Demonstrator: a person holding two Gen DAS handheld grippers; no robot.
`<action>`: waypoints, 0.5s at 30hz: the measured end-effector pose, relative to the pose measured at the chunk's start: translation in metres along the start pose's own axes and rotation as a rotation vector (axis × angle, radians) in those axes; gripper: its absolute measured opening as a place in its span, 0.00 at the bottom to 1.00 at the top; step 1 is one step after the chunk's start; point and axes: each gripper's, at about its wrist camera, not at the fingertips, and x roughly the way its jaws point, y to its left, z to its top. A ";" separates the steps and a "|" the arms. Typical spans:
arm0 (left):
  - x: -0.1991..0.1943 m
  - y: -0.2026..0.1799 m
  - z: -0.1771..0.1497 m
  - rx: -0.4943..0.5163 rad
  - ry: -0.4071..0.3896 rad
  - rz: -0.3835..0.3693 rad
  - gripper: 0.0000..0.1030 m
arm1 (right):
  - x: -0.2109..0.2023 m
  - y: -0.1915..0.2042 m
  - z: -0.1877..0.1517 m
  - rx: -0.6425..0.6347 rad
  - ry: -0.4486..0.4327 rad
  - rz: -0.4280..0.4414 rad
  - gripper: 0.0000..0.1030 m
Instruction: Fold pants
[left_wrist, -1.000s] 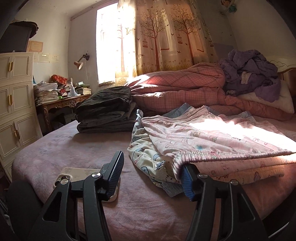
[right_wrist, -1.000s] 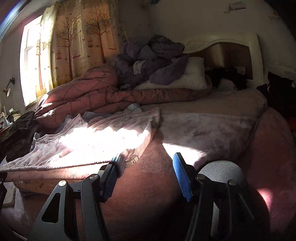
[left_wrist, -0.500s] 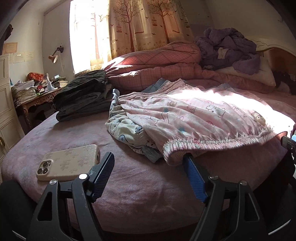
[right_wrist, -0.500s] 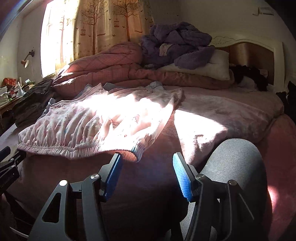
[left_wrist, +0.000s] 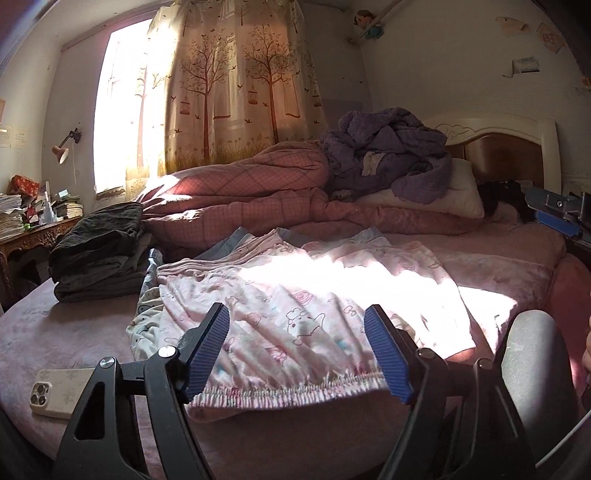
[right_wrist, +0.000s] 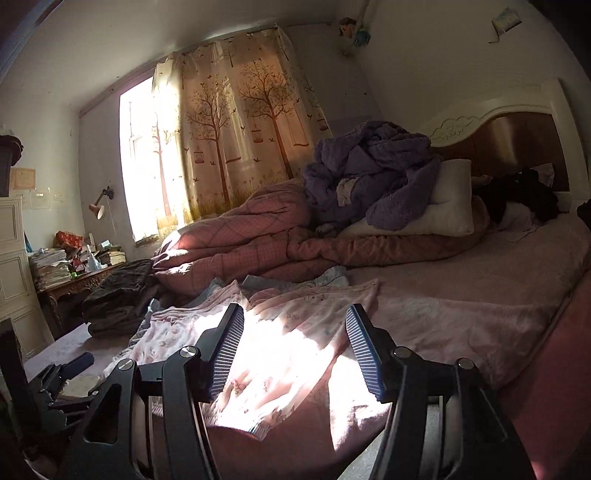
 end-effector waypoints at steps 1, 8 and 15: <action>0.003 -0.006 0.003 -0.001 -0.002 -0.034 0.62 | 0.000 -0.010 0.010 0.017 -0.002 0.043 0.60; 0.040 -0.049 0.007 -0.078 0.134 -0.382 0.31 | -0.001 -0.083 0.044 0.153 -0.063 0.191 0.64; 0.055 -0.083 -0.015 -0.047 0.254 -0.457 0.27 | 0.067 -0.129 0.063 0.283 0.070 0.142 0.64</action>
